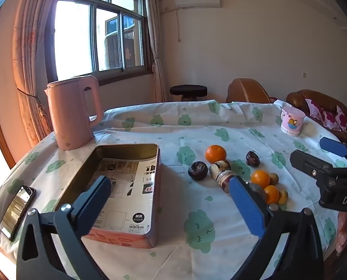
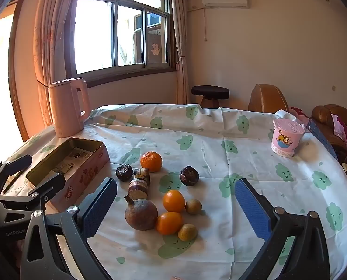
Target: Organize fruits
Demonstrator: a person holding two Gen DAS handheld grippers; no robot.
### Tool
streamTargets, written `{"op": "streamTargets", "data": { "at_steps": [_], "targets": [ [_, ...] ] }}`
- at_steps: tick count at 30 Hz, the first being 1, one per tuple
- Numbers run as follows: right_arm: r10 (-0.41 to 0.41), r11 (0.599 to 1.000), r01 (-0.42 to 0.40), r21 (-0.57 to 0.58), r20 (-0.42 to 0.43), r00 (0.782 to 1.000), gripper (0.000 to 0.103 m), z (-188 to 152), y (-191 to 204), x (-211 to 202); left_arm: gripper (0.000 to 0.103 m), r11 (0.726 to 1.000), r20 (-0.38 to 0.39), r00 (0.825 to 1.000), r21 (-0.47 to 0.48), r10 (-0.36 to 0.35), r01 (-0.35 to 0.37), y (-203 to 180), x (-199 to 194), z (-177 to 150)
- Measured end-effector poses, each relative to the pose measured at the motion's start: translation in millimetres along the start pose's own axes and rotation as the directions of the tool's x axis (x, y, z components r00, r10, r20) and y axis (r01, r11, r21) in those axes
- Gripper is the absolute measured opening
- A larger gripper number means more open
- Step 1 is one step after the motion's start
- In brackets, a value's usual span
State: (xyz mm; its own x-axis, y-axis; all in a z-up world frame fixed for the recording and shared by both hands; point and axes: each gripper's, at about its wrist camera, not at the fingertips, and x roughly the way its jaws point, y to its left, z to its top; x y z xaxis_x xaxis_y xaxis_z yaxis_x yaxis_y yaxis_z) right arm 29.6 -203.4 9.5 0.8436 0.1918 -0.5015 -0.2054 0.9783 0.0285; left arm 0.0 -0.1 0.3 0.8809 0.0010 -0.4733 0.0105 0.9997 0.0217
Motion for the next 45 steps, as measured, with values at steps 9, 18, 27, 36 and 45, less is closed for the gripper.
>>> {"op": "streamTargets", "data": {
  "at_steps": [9, 18, 27, 36, 45],
  "targets": [
    [-0.005, 1.0, 0.005, 0.003, -0.006, 1.0, 0.102, -2, -3, 2, 0.103, 1.0, 0.009, 1.0, 0.018, 0.007, -0.007, -7, -2, 0],
    [-0.003, 1.0, 0.003, 0.014, 0.003, 1.0, 0.102, -5, -6, 2, 0.103, 1.0, 0.009, 1.0, 0.021, 0.004, -0.004, -13, -4, 2],
    [0.001, 1.0, -0.001, 0.019, 0.003, 1.0, 0.102, -7, -6, 1, 0.103, 1.0, 0.01, 1.0, 0.027, 0.002, -0.002, -9, -1, -2],
    [0.001, 1.0, -0.001, 0.022, 0.001, 1.0, 0.102, -7, -7, 2, 0.103, 1.0, 0.011, 1.0, 0.028, 0.003, -0.003, -9, -1, -2],
    [0.003, 1.0, -0.003, 0.024, 0.0, 1.0, 0.102, -6, -8, 3, 0.103, 1.0, 0.01, 1.0, 0.029, 0.002, -0.002, -9, -1, -2]
  ]
}}
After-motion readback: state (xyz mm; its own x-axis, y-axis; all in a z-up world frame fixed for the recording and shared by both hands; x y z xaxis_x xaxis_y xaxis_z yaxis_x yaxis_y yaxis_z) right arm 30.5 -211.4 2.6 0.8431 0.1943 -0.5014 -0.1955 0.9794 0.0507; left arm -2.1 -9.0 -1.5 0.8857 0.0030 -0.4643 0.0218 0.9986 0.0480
